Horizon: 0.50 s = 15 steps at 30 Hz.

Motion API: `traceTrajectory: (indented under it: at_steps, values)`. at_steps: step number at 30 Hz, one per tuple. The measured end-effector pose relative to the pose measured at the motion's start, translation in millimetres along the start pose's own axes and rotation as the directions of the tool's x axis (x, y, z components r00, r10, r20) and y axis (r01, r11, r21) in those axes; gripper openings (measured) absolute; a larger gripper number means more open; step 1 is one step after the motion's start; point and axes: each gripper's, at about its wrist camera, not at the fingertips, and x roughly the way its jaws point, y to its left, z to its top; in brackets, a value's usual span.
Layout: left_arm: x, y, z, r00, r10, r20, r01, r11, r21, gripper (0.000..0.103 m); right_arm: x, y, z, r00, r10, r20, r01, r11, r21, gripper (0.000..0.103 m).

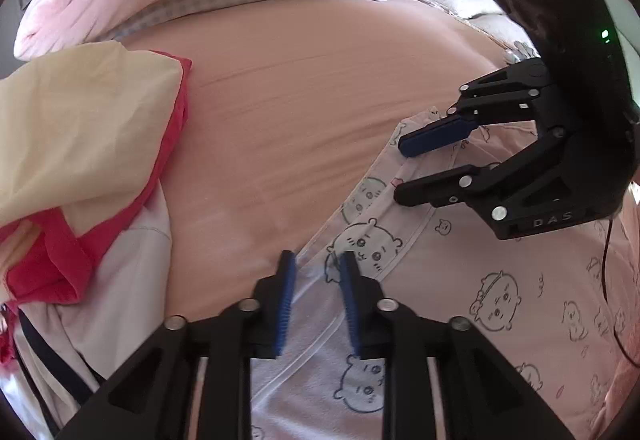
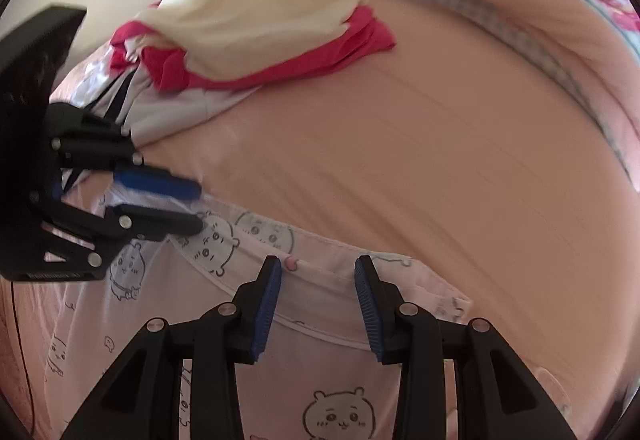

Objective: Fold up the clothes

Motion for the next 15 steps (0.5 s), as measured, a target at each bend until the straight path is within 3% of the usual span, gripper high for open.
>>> traceTrajectory:
  at_steps: [1,3,7,9,11,15]
  values:
    - [-1,2,-1,1.0,-0.011,-0.008,0.011,1.0,0.007,0.036,3,1,-1,1.0,0.004,-0.007,-0.004,1.0,-0.011,0.038]
    - [-1,3,-3,0.998,-0.057,-0.023,0.057,0.998,0.023,0.037,5,3,-2,1.0,0.017,-0.016,-0.017,1.0,-0.022,0.038]
    - [-3,1,-6,0.997,-0.072,-0.038,0.075,0.995,0.072,0.037,-1,2,-5,0.998,0.059,-0.021,-0.06,0.998,-0.018,0.038]
    - [-5,3,-7,0.994,-0.104,-0.037,0.106,0.992,0.063,0.031,-5,3,-7,0.997,0.071,-0.023,-0.072,0.997,-0.019,0.038]
    - [-9,2,-10,0.992,-0.122,-0.032,0.123,0.99,0.063,0.012,-8,4,-8,0.997,0.079,-0.023,-0.08,0.997,-0.023,0.038]
    - [-16,-6,-16,0.995,-0.1,-0.014,0.101,0.991,0.084,0.004,-7,3,-7,0.999,0.037,-0.029,-0.038,0.999,-0.032,0.039]
